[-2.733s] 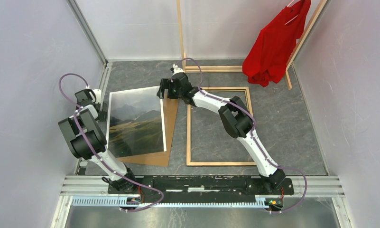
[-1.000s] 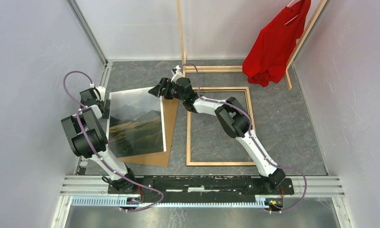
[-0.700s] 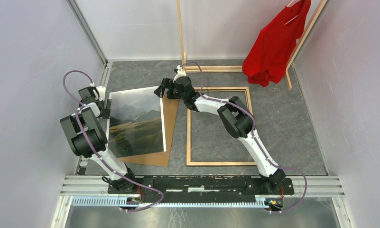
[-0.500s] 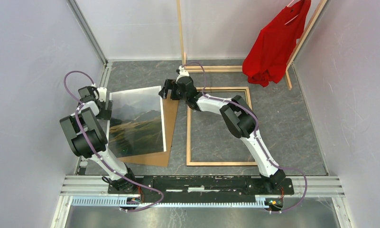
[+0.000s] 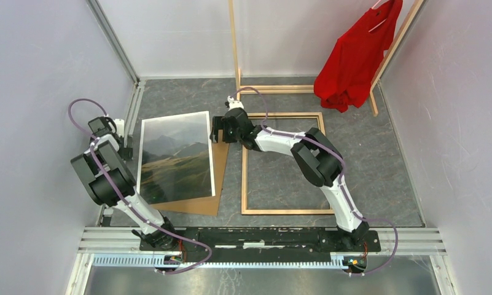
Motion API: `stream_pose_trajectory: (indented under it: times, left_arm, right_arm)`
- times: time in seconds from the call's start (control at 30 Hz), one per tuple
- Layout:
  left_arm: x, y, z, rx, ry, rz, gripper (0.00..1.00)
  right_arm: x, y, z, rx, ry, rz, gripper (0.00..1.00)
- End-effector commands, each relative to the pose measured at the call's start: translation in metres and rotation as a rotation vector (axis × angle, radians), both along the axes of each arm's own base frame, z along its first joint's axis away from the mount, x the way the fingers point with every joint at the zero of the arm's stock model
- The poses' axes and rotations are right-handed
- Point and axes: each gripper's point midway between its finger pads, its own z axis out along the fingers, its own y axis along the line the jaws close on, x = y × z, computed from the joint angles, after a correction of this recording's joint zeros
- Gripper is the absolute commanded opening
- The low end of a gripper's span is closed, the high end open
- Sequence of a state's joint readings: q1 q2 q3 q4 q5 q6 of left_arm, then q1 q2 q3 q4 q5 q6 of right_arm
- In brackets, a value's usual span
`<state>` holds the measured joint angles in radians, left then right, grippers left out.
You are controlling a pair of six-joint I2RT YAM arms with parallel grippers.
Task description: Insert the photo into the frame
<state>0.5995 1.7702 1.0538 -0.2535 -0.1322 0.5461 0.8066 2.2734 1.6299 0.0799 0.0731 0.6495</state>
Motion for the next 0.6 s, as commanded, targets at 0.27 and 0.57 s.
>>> stream_pose_trajectory:
  times: [0.27, 0.57]
  left_arm:
    - [0.015, -0.053, -0.031, -0.099, 0.009, -0.082, 0.97]
    - [0.02, -0.095, -0.04, -0.136, 0.026, -0.158, 0.97]
  right_arm:
    - [-0.05, -0.027, 0.001, -0.054, 0.078, -0.014, 0.96]
    - [-0.063, -0.016, -0.021, -0.049, 0.149, 0.042, 0.95]
